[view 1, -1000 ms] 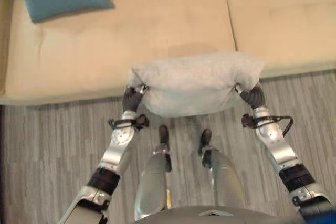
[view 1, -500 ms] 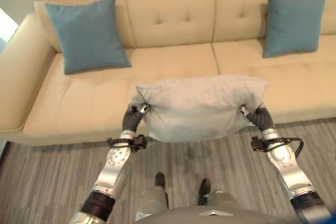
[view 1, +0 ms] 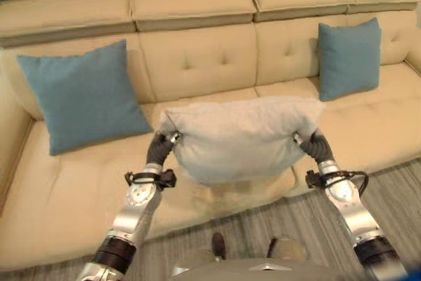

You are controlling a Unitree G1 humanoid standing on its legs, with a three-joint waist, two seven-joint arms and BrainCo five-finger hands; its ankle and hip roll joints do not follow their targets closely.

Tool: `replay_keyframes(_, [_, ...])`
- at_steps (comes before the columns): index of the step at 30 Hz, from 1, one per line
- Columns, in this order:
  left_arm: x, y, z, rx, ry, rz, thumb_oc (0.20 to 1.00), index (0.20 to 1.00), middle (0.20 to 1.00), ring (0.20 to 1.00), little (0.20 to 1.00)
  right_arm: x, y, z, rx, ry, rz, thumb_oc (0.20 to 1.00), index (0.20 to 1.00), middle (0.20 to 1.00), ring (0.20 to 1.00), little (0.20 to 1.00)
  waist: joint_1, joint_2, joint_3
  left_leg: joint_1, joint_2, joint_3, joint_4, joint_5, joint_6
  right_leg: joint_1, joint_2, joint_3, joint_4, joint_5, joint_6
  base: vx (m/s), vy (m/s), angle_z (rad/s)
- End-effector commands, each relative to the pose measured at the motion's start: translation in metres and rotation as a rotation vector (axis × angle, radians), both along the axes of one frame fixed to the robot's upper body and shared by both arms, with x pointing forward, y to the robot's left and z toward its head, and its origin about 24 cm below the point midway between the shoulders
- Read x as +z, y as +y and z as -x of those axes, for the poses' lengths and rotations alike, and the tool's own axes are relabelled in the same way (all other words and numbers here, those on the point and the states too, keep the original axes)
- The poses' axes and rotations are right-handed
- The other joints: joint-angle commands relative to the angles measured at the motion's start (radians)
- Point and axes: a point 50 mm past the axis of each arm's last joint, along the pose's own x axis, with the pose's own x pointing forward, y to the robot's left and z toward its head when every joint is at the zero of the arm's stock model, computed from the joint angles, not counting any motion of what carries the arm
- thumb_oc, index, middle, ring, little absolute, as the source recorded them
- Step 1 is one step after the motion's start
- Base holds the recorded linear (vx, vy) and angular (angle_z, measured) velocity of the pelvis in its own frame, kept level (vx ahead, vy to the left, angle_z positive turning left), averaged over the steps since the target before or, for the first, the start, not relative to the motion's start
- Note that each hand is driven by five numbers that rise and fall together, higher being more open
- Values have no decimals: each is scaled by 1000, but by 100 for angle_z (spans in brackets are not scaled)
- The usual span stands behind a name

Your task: Pick up all the scattered cushions and arrange them neatly on the sofa.

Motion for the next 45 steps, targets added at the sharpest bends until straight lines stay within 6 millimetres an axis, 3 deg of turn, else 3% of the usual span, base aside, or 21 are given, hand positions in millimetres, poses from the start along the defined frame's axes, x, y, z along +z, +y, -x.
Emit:
replay_keyframes(1, [36, -30, -6, -125, -207, 64, 200, 200, 200, 200, 200, 44, 10, -13, 69, -224, -25, 200, 200, 200, 200, 200, -8, -47, -40, -29, 100, -121, 78, 9, -106, 198, 131, 92, -252, 187, 1, 247, -173, 68])
replay_keyframes(3, [33, -38, -5, -160, -200, 66, 200, 200, 200, 200, 200, 43, 4, -9, 59, -222, -21, 200, 200, 200, 200, 200, -9, -65, -57, -29, 107, -140, 123, -15, -128, 257, 132, 55, -292, 188, -15, 314, -341, 108])
replay_keyframes(4, [32, -44, -5, -183, -190, 90, 200, 200, 200, 200, 200, 41, -6, -4, 30, -213, -29, 200, 200, 200, 200, 200, -25, -70, -54, -56, 130, -159, 183, -25, -149, 299, 139, 1, -305, 167, -38, 219, -415, 172])
replay_keyframes(6, [33, -48, -7, -197, -196, 96, 200, 200, 200, 200, 200, 44, -10, -3, 13, -226, -44, 200, 200, 200, 200, 200, -38, -74, -44, -95, 150, -147, 240, -13, -163, 328, 141, -52, -312, 148, -56, 83, -239, 229])
replay_keyframes(7, [35, -49, -7, -198, -201, 94, 200, 200, 200, 200, 200, 44, -11, -2, 5, -223, -42, 200, 200, 200, 200, 200, -44, -72, -51, -89, 167, -118, 183, 14, -167, 339, 142, -71, -329, 148, -51, 39, -36, 199])
replay_keyframes(8, [36, -50, -8, -200, -205, 91, 200, 200, 200, 200, 200, 45, -11, -2, 5, -227, -41, 200, 200, 200, 200, 200, -43, -71, -50, -100, 172, -112, 164, 38, -170, 340, 141, -75, -332, 150, -48, 58, 27, 96])
replay_keyframes(14, [34, -41, -3, -187, -191, 53, 200, 200, 200, 200, 200, 38, -11, -5, 2, -195, -34, 200, 200, 200, 200, 200, -28, -63, -95, 11, 144, -89, 14, 39, -154, 386, 131, -42, -374, 163, -26, 139, 132, -60])
replay_keyframes(19, [40, -42, -11, -164, -214, 36, 200, 200, 200, 200, 200, 39, -7, -12, 5, -193, -31, 200, 200, 200, 200, 200, -28, -59, -101, 35, 137, -75, -1, 29, -150, 402, 127, -33, -390, 166, -17, 90, 60, -3])
replay_keyframes(28, [85, -56, -51, -119, -374, 31, 200, 200, 200, 200, 200, 70, 13, -55, 30, -279, -66, 200, 200, 200, 200, 200, -25, -47, -81, -10, 140, -70, -5, 36, -151, 348, 127, -24, -397, 179, -14, 3, -1, -4])
replay_keyframes(30, [104, -64, -65, -116, -429, 24, 200, 200, 200, 200, 200, 86, 24, -70, 47, -320, -71, 200, 200, 200, 200, 200, -24, -42, -62, -47, 139, -74, -5, 47, -152, 308, 128, -22, -395, 188, -15, -136, -5, -1])
replay_keyframes(32, [137, -73, -88, -89, -512, 20, 200, 200, 200, 200, 200, 117, 36, -93, 54, -390, -66, 200, 200, 200, 200, 200, -24, -38, -28, -121, 140, -77, 10, 62, -153, 229, 128, -16, -379, 206, -17, -280, -8, -3])
replay_keyframes(33, [172, -79, -105, -62, -593, 17, 200, 200, 200, 200, 200, 152, 45, -110, 55, -467, -51, 200, 200, 200, 200, 200, -21, -38, -4, -218, 142, -88, 49, 70, -151, 129, 124, -6, -347, 222, -19, -240, -12, -5])
replay_keyframes(34, [173, -79, -105, -62, -596, 17, 200, 200, 200, 200, 200, 153, 45, -111, 56, -470, -52, 200, 200, 200, 200, 200, -22, -38, -6, -224, 142, -88, 52, 69, -151, 123, 124, -6, -345, 221, -19, -212, -5, -5])
replay_keyframes(37, [202, -83, -116, -38, -658, 3, 200, 200, 200, 200, 200, 189, 54, -122, 58, -552, -32, 200, 200, 200, 200, 200, -21, -40, -4, -304, 142, -99, 69, 82, -149, 41, 123, 2, -324, 237, -18, -68, 9, -6])
replay_keyframes(41, [226, -86, -123, -21, -700, -1, 200, 200, 200, 200, 200, 217, 61, -129, 49, -608, -25, 200, 200, 200, 200, 200, -22, -36, -2, -363, 140, -110, 63, 103, -150, -27, 115, 5, -309, 246, -19, -26, 21, -8])
replay_keyframes(45, [232, -86, -126, -9, -703, 6, 200, 200, 200, 200, 200, 226, 58, -133, 24, -617, 16, 200, 200, 200, 200, 200, -25, -25, 15, -389, 137, -118, 43, 122, -153, -67, 106, 4, -300, 246, -18, -5, 38, -1])
